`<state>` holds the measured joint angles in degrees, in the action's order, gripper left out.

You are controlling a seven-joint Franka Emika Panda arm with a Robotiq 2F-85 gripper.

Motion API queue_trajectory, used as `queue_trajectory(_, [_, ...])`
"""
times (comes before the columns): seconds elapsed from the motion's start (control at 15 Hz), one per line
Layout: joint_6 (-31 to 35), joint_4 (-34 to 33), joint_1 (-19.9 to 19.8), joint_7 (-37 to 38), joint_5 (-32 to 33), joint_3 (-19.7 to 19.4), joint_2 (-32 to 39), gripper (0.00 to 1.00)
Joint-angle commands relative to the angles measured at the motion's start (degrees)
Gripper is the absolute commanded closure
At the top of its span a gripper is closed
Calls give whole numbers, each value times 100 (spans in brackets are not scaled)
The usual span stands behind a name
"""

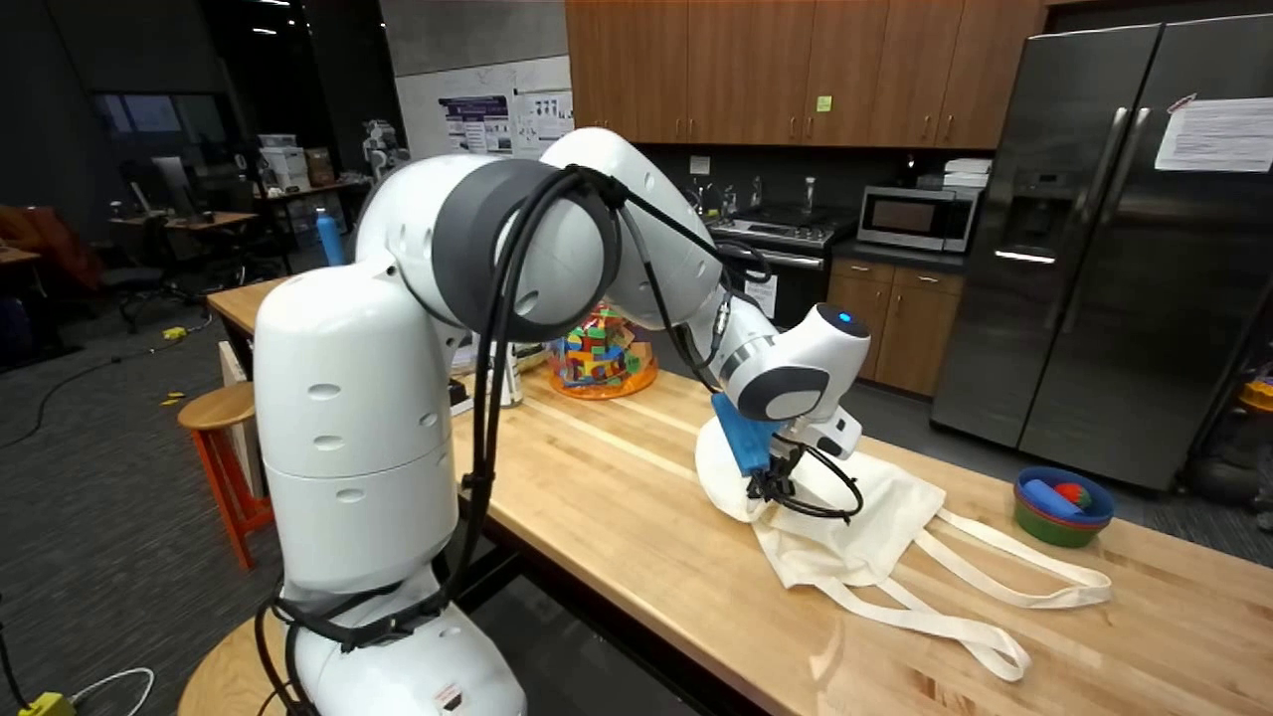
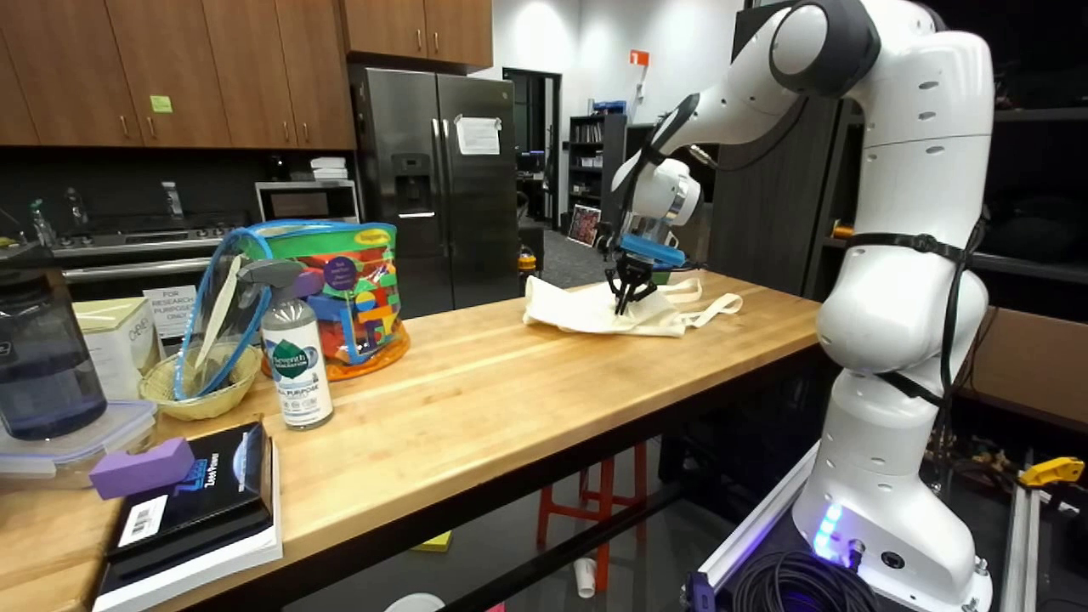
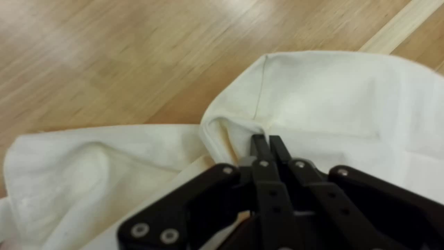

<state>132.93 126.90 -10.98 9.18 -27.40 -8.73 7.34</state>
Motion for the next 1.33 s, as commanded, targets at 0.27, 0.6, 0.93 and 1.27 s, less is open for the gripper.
queue_trajectory(0.27, [-806,-1045,621,-22,129,598,309,99])
queue_trajectory(0.6, [-1232,-1697,1038,-98,487,980,597,99])
queue_trajectory(0.93, [-1764,-2334,1425,-438,771,1394,1000,99])
queue_trajectory(1.27, [-2388,-3364,1491,-314,939,1401,1708,99])
